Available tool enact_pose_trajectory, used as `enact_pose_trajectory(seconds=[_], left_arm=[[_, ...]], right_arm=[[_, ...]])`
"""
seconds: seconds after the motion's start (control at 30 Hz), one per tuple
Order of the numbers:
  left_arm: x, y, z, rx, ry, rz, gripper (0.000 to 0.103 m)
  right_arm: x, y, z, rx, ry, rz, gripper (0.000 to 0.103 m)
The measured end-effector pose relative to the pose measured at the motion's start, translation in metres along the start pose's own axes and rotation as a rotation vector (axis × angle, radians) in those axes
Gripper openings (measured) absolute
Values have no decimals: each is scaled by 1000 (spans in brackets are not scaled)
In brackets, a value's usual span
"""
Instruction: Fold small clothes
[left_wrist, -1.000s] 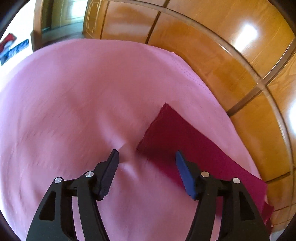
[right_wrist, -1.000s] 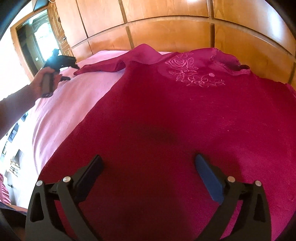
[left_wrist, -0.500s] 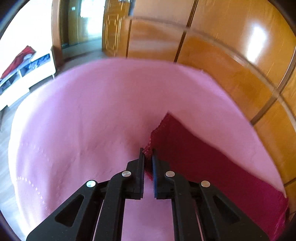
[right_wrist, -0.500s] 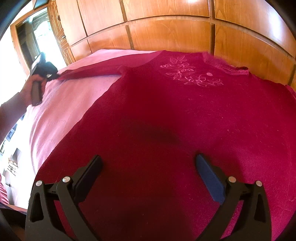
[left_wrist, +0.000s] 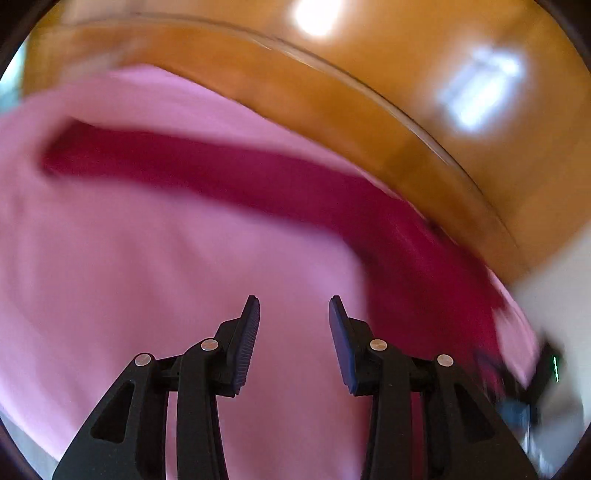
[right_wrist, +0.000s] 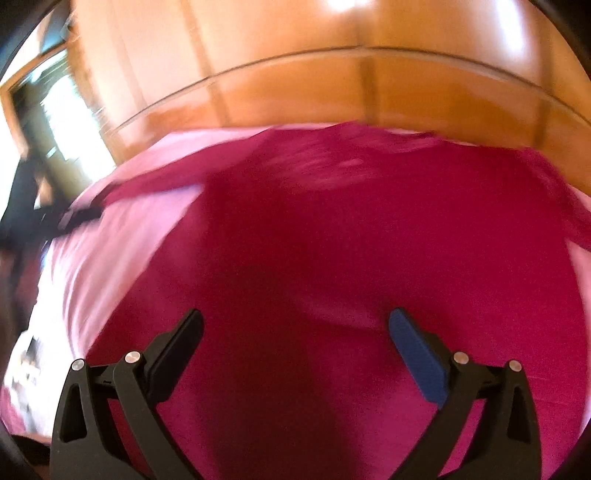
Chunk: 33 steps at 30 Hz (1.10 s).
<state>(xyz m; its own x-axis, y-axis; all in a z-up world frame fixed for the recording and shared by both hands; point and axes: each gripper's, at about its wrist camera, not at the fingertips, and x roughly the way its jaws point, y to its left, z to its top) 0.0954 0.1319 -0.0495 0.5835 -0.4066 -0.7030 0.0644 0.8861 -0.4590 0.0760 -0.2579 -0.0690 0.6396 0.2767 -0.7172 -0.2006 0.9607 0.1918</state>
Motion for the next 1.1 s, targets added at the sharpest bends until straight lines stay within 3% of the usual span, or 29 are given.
enact_pose_trajectory(seconds=[0.1, 0.17, 0.23, 0.3, 0.33, 0.37, 0.43, 0.53, 0.83, 0.9, 0.93, 0.97, 1.03, 1.1], left_arm=[[8, -31, -48, 39, 105, -118, 37], [13, -46, -74, 62, 153, -127, 37], [17, -54, -93, 71, 175, -127, 37], [13, -59, -104, 72, 151, -100, 31], [11, -58, -107, 62, 145, -91, 12], [8, -56, -110, 52, 139, -85, 2], [6, -52, -110, 30, 121, -82, 2], [3, -44, -112, 34, 113, -45, 1], [10, -54, -111, 57, 132, 4, 1], [5, -63, -104, 89, 102, 51, 2], [2, -67, -99, 96, 83, 56, 11], [1, -71, -94, 105, 63, 61, 31], [-1, -80, -85, 121, -6, 91, 61], [5, -94, -75, 157, -37, 92, 62]], right_arm=[[-36, -54, -10, 63, -27, -195, 100], [-55, -84, -22, 103, -22, -298, 100], [-68, -109, -37, 149, 4, -356, 100], [-77, -124, -52, 211, 43, -326, 89], [-79, -129, -62, 250, 75, -277, 74], [-79, -129, -70, 267, 98, -246, 59], [-82, -122, -80, 256, 96, -218, 47], [-89, -115, -80, 237, 100, -184, 9], [-94, -126, -91, 207, 144, -208, 8], [-95, -128, -88, 232, 140, -184, 10], [-96, -133, -86, 256, 132, -177, 17], [-97, -138, -84, 274, 121, -177, 31], [-100, -152, -78, 322, 81, -182, 47], [-102, -169, -71, 378, 42, -185, 47]])
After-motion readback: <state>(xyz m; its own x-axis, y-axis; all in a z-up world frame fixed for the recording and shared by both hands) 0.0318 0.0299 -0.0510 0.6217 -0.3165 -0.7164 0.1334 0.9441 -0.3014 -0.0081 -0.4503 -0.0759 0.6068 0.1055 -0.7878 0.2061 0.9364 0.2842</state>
